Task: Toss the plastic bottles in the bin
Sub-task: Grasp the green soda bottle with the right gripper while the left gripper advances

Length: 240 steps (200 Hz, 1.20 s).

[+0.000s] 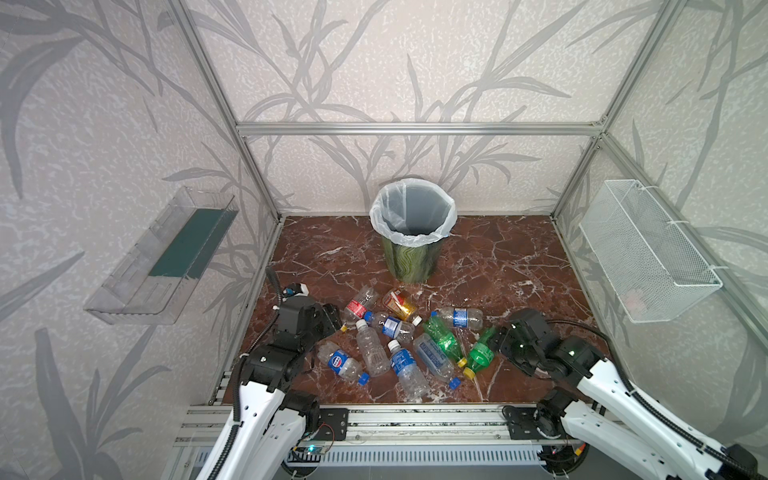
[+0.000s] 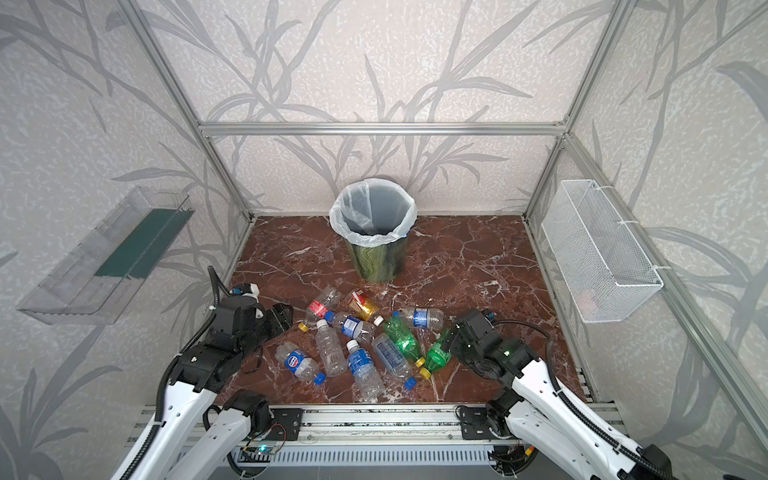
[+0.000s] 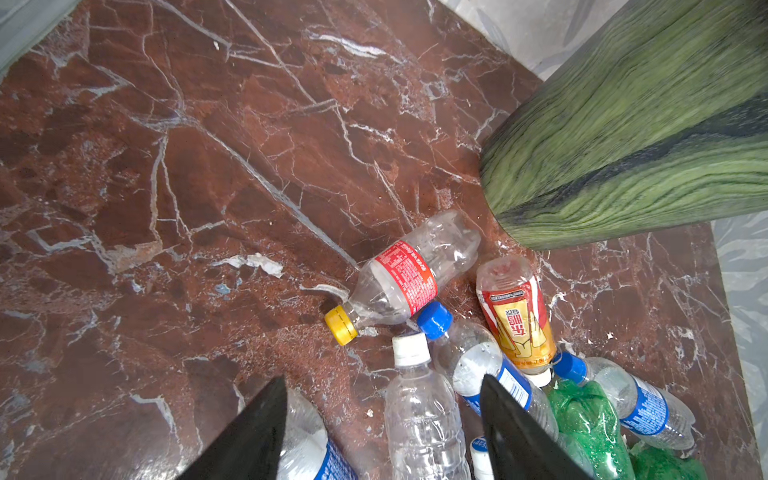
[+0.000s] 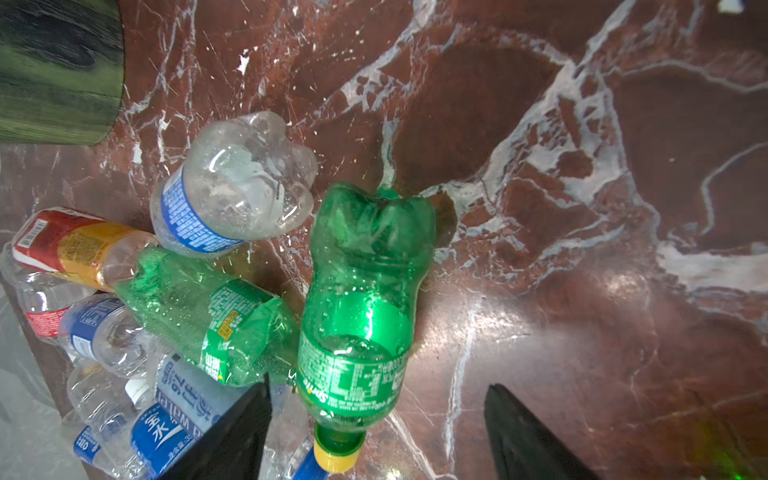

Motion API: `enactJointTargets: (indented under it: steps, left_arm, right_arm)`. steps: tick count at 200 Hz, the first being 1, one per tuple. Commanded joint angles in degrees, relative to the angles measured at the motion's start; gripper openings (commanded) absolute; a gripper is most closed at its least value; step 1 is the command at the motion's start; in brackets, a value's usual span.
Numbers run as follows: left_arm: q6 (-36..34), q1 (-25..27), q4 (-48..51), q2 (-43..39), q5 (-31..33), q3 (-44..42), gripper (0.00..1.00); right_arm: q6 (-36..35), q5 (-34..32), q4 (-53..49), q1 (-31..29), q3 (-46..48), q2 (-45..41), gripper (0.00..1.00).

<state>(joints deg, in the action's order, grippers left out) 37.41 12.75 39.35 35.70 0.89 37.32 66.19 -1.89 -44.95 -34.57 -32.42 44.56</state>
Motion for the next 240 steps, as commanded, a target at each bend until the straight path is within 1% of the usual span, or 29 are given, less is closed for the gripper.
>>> enactJointTargets:
  steps: [1,68,97,122,164,181,198,240]
  left_arm:
    - [1.4,0.2,0.8,0.1,-0.5,-0.5,0.73]
    - [1.7,0.2,0.7,-0.1,-0.9,-0.7,0.73]
    - [1.3,0.3,1.1,0.2,-0.9,-0.1,0.73]
    - [1.0,0.2,1.4,0.4,-0.9,0.5,0.73]
    - [1.1,0.2,1.0,0.4,-1.3,0.2,0.73]
    - [1.2,0.2,0.9,0.7,-1.7,0.2,0.73]
    - [1.4,0.3,0.7,0.8,-1.9,0.2,0.73]
    - [1.8,0.2,0.1,1.1,-2.7,0.2,0.73]
  right_arm:
    - [1.0,0.7,5.0,-0.4,1.4,2.3,0.81]
    - [1.1,2.4,13.9,-0.4,4.8,9.7,0.78]
    - [0.6,1.9,15.7,-0.4,5.5,11.7,0.73]
    - [0.4,1.0,15.9,-0.4,6.3,11.7,0.67]
    - [-0.1,0.5,15.5,-0.4,7.9,9.5,0.57]
    - [-1.0,0.8,14.8,-0.3,8.0,7.8,0.55]
    - [-2.6,1.3,14.0,-0.4,8.3,4.5,0.53]
    - [-8.3,2.3,12.5,-0.4,7.8,-6.2,0.53]
